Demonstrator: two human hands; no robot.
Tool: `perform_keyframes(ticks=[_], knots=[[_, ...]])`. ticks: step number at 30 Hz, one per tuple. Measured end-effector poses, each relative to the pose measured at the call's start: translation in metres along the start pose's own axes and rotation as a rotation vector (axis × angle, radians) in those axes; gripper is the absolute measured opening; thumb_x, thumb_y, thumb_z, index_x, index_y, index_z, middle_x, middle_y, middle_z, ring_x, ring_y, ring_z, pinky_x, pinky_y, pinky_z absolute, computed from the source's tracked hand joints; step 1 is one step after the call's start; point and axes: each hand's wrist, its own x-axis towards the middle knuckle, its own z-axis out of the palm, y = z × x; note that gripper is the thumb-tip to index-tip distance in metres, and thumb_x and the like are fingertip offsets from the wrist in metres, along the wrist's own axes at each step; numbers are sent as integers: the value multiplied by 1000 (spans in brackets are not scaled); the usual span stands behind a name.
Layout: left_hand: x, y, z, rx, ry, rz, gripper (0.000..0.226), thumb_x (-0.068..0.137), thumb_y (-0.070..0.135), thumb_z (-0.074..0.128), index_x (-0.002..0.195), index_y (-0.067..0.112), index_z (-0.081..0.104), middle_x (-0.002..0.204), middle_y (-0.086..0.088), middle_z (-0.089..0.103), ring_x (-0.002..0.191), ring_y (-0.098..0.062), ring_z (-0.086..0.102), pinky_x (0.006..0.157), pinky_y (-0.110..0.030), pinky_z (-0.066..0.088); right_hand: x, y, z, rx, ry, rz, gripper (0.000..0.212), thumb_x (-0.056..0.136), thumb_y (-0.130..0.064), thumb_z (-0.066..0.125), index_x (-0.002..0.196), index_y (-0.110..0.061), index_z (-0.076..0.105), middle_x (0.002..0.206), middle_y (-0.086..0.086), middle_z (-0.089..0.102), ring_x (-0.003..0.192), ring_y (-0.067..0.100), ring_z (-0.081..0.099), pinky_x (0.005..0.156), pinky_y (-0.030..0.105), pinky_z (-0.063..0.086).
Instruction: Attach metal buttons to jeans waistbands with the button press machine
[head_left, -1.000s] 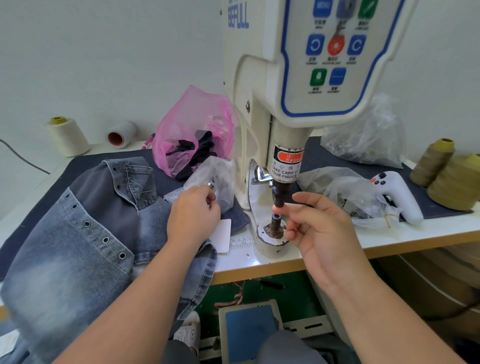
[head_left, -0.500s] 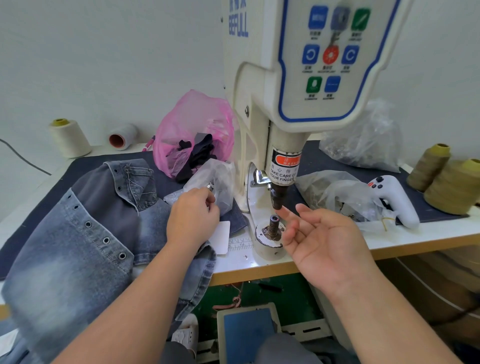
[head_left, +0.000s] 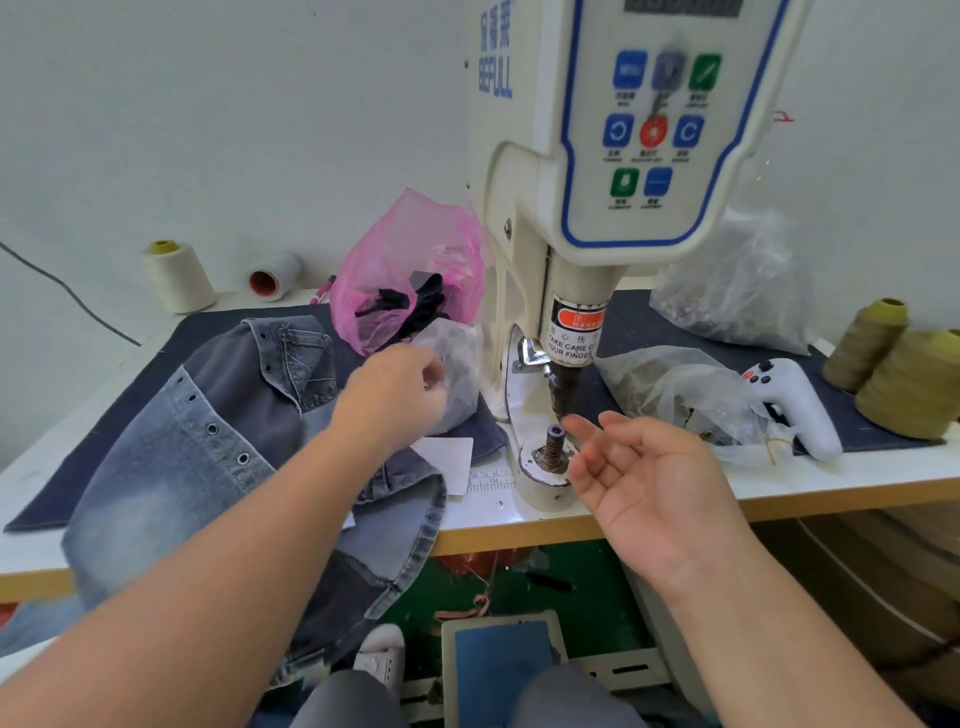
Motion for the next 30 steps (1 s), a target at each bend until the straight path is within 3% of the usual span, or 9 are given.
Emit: perform_keyframes(ticks=[3, 6, 10, 14, 17, 21, 24, 27, 30], knots=[[13, -12, -32, 156, 51, -48, 18, 86, 19, 56, 98, 23, 69, 106, -5, 67, 95, -31, 61, 89, -44, 52, -1, 0, -2, -14, 3, -10, 21, 86, 2, 55, 105, -4, 60, 77, 13, 74, 51, 15, 63, 48, 27, 53], [24, -40, -51, 395, 158, -125, 18, 85, 18, 59, 101, 18, 66, 109, -16, 64, 104, -38, 56, 88, -45, 47, 0, 1, -3, -18, 13, -5, 18, 86, 2, 56, 102, -5, 61, 69, 11, 70, 52, 14, 61, 46, 26, 52], [28, -76, -45, 636, 183, -321, 46, 84, 31, 62, 122, 5, 56, 124, -23, 51, 118, -41, 44, 98, -46, 34, 2, 5, -2, -35, 7, -11, 14, 88, 2, 54, 98, -5, 62, 62, 8, 65, 50, 14, 58, 44, 25, 50], [30, -87, -33, 473, 79, -540, 62, 86, 40, 63, 132, 4, 43, 137, -25, 45, 128, -47, 41, 105, -54, 31, 6, 7, -4, -82, 11, -41, 14, 88, 3, 54, 94, -6, 63, 61, 6, 63, 53, 14, 57, 45, 25, 50], [32, -86, -35, 403, 101, -530, 54, 86, 29, 62, 129, 2, 44, 133, -25, 49, 125, -47, 46, 99, -54, 39, 6, 7, -5, -118, 2, -64, 15, 88, 4, 53, 92, -6, 64, 61, 5, 62, 53, 13, 56, 46, 25, 50], [26, -77, -59, 226, 287, -401, 25, 84, 13, 55, 107, 2, 52, 110, -29, 59, 106, -49, 56, 82, -48, 45, 6, 10, -8, -149, -11, -85, 17, 88, 5, 52, 89, -7, 63, 60, 4, 61, 51, 12, 55, 47, 25, 49], [19, -54, -85, 90, 398, -325, 11, 85, 11, 54, 95, 6, 55, 87, -19, 56, 93, -44, 57, 72, -40, 42, 6, 9, -8, -147, -4, -98, 17, 88, 5, 51, 89, -7, 63, 60, 4, 61, 52, 12, 55, 46, 25, 49], [10, -20, -113, -82, 321, -278, 10, 79, 8, 67, 80, 12, 58, 71, -7, 56, 68, -28, 56, 56, -28, 37, 7, 9, -8, -130, -3, -110, 17, 88, 5, 51, 89, -8, 62, 59, 4, 61, 51, 12, 54, 46, 25, 48], [-11, 7, -138, -374, 96, -256, 16, 72, 7, 79, 81, 15, 70, 78, -11, 73, 66, -27, 68, 61, -30, 55, 4, 10, -9, -134, -15, -123, 17, 88, 5, 51, 87, -8, 62, 59, 3, 61, 50, 11, 55, 46, 24, 48]])
